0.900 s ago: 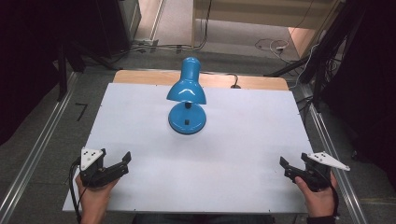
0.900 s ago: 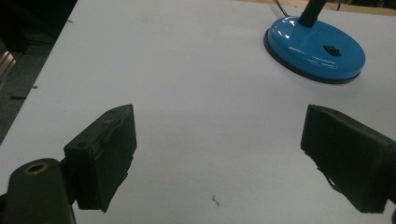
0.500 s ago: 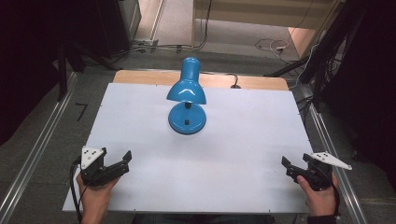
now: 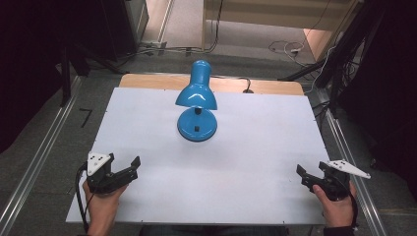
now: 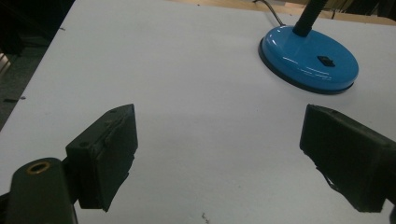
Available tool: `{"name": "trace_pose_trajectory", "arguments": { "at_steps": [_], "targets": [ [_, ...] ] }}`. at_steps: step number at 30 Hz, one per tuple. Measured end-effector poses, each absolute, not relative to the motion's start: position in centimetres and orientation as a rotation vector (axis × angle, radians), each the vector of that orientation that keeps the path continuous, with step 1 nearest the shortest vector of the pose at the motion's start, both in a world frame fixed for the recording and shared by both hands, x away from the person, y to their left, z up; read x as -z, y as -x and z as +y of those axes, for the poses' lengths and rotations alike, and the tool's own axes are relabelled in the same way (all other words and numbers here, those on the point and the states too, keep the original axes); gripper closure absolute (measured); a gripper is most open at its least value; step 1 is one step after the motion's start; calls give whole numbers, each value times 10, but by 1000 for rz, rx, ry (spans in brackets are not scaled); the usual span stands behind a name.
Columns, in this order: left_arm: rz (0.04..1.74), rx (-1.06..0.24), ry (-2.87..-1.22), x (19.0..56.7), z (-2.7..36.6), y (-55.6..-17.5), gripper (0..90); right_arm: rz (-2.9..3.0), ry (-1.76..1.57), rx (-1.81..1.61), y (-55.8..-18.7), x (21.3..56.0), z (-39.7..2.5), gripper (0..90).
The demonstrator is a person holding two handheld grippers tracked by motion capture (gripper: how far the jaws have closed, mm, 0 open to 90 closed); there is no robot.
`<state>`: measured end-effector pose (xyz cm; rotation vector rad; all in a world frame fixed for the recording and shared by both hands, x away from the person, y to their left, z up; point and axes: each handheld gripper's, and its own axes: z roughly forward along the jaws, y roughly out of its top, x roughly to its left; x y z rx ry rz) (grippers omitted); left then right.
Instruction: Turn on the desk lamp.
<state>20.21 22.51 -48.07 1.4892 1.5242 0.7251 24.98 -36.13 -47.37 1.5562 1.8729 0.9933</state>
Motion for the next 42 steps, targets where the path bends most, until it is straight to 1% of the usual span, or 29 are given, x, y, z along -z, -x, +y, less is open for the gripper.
{"name": "trace_pose_trajectory", "arguments": {
  "at_steps": [13,26,27,33,39,42],
  "targets": [
    [1503,-712,-1501,480,217,-208,126,1876,-1558,-991,-250,474,-361,132],
    [1494,-719,-1500,477,208,-220,171,1882,-1566,-986,-251,475,-361,132],
    [1492,-721,-1497,477,207,-221,194,1884,-1561,-986,-251,475,-361,132],
    [1471,-712,-1509,476,201,-228,250,1884,-1572,-987,-251,475,-361,132],
    [1448,-708,-1524,474,191,-237,293,1884,-1569,-988,-251,475,-361,132],
    [1439,-705,-1531,474,187,-241,300,1885,-1571,-988,-251,475,-361,132]
  ]
}}
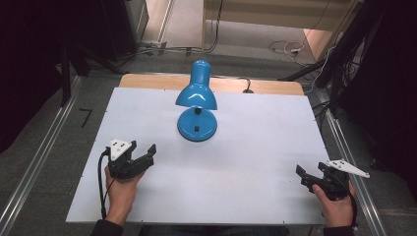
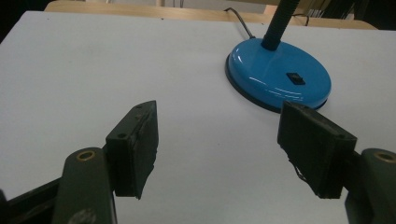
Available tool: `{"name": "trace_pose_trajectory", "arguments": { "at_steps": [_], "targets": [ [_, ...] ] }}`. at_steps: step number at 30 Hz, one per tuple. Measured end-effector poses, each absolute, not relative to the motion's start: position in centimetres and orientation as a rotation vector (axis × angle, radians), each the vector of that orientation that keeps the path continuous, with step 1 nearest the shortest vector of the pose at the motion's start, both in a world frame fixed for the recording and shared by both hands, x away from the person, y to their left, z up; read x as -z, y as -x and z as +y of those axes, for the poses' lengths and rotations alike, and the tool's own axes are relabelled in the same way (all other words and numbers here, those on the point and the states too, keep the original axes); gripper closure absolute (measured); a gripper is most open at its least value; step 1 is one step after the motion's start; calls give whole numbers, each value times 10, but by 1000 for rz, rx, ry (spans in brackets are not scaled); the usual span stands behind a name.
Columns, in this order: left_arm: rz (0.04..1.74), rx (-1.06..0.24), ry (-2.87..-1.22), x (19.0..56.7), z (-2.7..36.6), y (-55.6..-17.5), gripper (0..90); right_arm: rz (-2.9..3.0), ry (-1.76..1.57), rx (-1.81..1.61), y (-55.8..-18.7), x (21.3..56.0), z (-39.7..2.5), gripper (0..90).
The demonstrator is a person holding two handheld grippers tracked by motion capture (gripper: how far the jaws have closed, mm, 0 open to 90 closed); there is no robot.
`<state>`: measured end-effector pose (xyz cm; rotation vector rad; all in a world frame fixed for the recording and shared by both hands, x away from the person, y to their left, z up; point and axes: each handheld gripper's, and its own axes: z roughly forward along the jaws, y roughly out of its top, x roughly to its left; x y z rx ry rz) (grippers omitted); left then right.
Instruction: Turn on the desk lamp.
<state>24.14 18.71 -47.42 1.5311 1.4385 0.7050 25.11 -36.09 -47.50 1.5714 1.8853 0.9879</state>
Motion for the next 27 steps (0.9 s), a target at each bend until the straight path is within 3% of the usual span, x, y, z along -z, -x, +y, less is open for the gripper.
{"name": "trace_pose_trajectory", "arguments": {
  "at_steps": [27],
  "targets": [
    [1384,-664,-1567,472,158,-274,423,1893,-1575,-989,-252,476,-361,132]
  ]
}}
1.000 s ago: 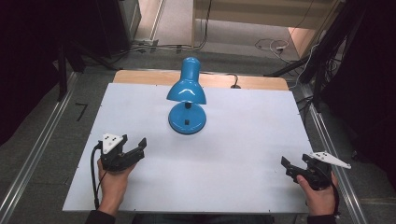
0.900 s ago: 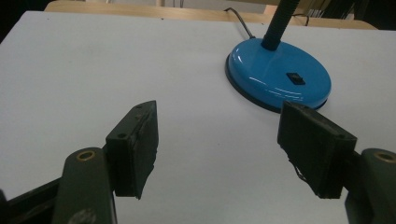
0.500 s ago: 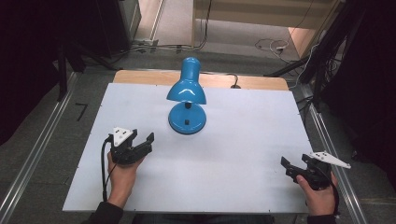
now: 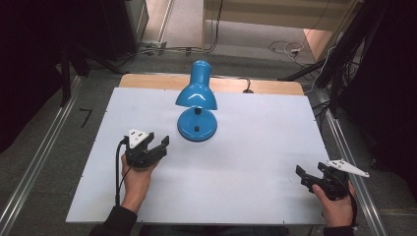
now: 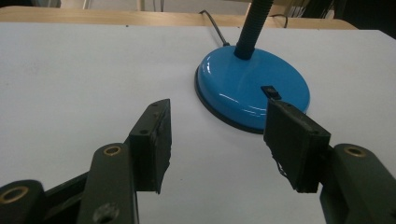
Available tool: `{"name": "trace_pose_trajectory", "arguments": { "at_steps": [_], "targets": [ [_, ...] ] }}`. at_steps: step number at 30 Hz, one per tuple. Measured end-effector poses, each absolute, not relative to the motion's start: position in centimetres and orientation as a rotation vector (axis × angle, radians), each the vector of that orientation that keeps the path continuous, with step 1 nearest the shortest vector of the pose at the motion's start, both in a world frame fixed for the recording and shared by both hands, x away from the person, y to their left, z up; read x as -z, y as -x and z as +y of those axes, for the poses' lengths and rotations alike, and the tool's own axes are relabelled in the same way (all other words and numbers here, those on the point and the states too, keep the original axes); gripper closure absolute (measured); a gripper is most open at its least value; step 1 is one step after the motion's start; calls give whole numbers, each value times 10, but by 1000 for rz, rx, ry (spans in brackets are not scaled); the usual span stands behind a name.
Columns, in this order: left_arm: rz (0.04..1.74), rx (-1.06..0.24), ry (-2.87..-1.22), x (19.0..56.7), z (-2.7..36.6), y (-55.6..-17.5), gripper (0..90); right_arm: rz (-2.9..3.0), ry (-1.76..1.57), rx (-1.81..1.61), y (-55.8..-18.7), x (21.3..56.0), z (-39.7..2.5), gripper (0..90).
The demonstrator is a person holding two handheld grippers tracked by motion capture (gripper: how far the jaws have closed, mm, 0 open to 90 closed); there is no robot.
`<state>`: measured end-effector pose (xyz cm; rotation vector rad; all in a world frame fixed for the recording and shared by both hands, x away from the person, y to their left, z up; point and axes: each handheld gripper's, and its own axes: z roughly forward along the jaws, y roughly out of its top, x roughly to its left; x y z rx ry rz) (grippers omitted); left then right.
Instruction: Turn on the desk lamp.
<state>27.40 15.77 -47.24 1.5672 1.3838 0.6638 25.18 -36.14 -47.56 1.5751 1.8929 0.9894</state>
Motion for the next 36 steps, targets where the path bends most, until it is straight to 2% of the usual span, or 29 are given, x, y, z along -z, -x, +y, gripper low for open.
{"name": "trace_pose_trajectory", "arguments": {
  "at_steps": [23,36],
  "targets": [
    [1355,-671,-1587,472,137,-292,452,1896,-1578,-994,-252,475,-362,133],
    [1331,-690,-1626,477,124,-304,564,1899,-1585,-992,-252,476,-362,133]
  ]
}}
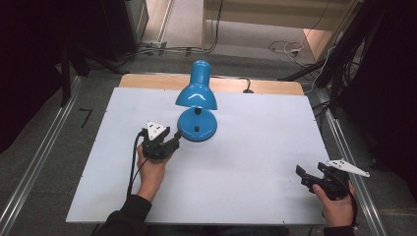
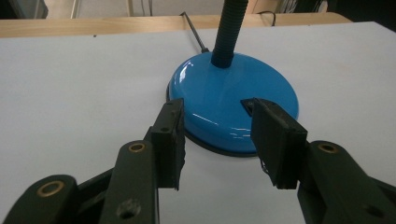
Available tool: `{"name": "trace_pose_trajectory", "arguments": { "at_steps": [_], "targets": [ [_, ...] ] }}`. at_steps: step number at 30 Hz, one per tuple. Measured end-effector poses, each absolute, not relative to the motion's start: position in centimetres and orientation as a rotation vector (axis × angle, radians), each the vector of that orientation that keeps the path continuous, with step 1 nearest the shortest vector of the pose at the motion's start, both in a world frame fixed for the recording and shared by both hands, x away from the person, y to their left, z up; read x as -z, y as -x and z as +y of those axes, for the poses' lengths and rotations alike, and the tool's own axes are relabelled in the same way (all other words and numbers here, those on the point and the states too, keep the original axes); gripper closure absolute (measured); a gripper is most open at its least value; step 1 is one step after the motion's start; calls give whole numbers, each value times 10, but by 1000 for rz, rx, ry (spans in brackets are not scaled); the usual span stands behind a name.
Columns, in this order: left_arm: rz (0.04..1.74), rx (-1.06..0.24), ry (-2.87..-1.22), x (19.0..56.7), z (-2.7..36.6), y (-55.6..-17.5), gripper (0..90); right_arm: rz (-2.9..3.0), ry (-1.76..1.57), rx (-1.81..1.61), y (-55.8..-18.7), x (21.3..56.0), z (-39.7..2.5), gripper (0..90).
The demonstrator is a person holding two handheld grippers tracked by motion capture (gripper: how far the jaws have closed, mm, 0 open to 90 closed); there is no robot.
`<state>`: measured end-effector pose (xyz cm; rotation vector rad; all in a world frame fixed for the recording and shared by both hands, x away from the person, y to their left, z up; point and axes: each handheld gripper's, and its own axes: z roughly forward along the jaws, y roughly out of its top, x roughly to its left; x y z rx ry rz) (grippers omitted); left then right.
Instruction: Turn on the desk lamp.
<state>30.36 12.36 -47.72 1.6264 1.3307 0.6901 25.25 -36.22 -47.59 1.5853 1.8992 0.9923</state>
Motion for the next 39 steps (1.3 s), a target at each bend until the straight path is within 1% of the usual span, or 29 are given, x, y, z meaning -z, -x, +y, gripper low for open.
{"name": "trace_pose_trajectory", "arguments": {
  "at_steps": [9,14,20,39],
  "targets": [
    [1308,-699,-1648,480,111,-315,679,1903,-1585,-990,-253,476,-362,133],
    [1301,-688,-1663,481,104,-323,801,1900,-1587,-991,-253,476,-363,133],
    [1287,-670,-1677,482,96,-329,890,1903,-1585,-991,-253,476,-363,133],
    [1295,-672,-1698,488,84,-342,899,1906,-1583,-998,-253,477,-364,134]
  ]
}}
